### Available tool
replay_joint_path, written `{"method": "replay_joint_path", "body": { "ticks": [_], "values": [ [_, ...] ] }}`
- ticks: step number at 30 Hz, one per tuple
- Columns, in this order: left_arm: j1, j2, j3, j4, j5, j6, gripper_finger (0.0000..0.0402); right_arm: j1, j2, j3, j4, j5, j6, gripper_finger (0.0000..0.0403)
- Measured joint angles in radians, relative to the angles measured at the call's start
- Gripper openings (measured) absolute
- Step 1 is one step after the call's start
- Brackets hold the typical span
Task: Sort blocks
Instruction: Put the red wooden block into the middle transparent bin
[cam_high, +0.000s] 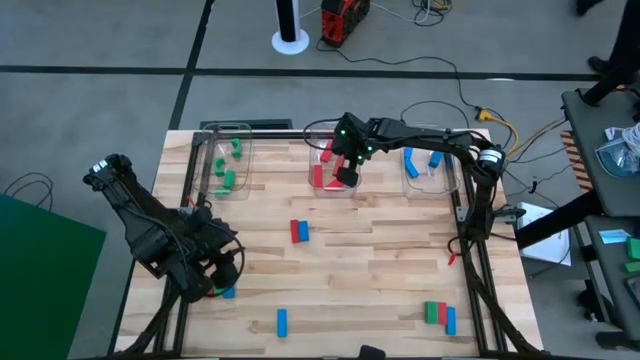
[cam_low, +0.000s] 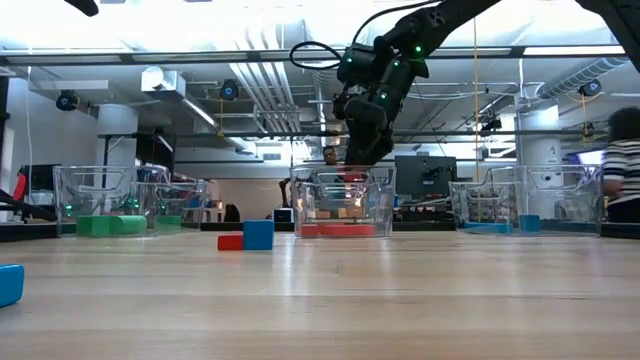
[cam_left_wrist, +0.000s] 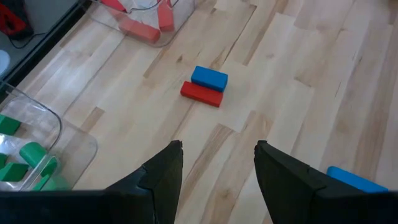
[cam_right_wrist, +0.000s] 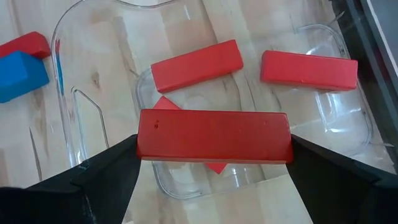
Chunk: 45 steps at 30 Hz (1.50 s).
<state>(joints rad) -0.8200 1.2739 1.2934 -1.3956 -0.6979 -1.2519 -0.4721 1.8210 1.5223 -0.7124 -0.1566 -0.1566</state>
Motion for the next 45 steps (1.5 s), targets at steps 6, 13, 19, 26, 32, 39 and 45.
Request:
{"method": "replay_joint_path", "body": {
  "ticks": [6,13,19,26,32,39,45],
  "values": [
    [0.0,0.0,0.0,0.0,0.0,-0.014,0.0176,0.0,0.0,0.0,0.009,-0.059,-0.059,0.0366],
    [0.0,0.0,0.0,-0.001,0.0,-0.014,0.0176,-0.002,0.0,0.0,0.015,-0.038,-0.083,0.0366],
    [0.0,0.0,0.0,-0.01,-0.001,-0.014,0.0176,-0.002,0.0,0.0,0.026,-0.026,-0.014,0.0366],
    [0.0,0.0,0.0,-0.019,-0.028,-0.014,0.0176,0.003,0.0,0.0,0.039,-0.027,0.167,0.0366],
    [0.002,0.0,0.0,-0.019,-0.029,-0.014,0.0176,0.001,0.007,0.0,0.067,-0.026,0.15,0.0366],
    [0.002,0.0,0.0,-0.019,-0.029,-0.014,0.0176,-0.007,0.011,0.0,0.072,-0.035,0.164,0.0366],
    [0.002,0.0,0.0,-0.019,-0.029,-0.015,0.0176,-0.008,0.011,0.0,0.075,-0.11,0.166,0.0366]
  ]
}}
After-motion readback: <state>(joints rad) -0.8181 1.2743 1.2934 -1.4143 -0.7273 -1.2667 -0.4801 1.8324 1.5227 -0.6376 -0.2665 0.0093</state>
